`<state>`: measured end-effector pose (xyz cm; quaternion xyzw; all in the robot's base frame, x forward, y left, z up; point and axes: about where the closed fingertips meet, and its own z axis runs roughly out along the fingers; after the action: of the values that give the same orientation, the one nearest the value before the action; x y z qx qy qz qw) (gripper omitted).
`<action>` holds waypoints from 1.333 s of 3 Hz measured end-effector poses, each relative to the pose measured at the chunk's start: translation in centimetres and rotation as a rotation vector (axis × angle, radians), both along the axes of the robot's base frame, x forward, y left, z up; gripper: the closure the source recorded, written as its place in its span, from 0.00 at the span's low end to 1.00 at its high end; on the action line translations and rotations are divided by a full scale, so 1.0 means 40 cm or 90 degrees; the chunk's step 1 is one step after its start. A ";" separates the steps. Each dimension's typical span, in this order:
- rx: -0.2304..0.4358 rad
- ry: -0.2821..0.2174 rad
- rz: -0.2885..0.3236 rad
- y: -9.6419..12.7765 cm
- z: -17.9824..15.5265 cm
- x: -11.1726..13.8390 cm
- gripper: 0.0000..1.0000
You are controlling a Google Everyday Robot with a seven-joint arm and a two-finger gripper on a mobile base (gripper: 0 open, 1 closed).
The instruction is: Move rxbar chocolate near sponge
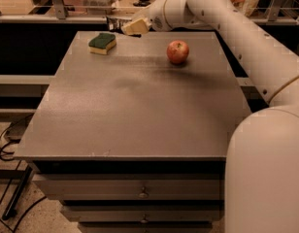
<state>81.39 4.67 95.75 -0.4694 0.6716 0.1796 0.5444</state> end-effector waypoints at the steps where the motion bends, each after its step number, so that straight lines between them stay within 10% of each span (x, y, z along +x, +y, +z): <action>1: -0.001 0.031 -0.021 0.033 -0.060 0.011 1.00; 4: 0.019 0.093 -0.053 0.073 -0.169 0.039 0.36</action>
Offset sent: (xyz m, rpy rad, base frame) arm 0.0109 0.0202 -0.0721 -0.0035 0.1611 -0.1154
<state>82.95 7.60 88.98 -0.4186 0.7255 0.2006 0.5081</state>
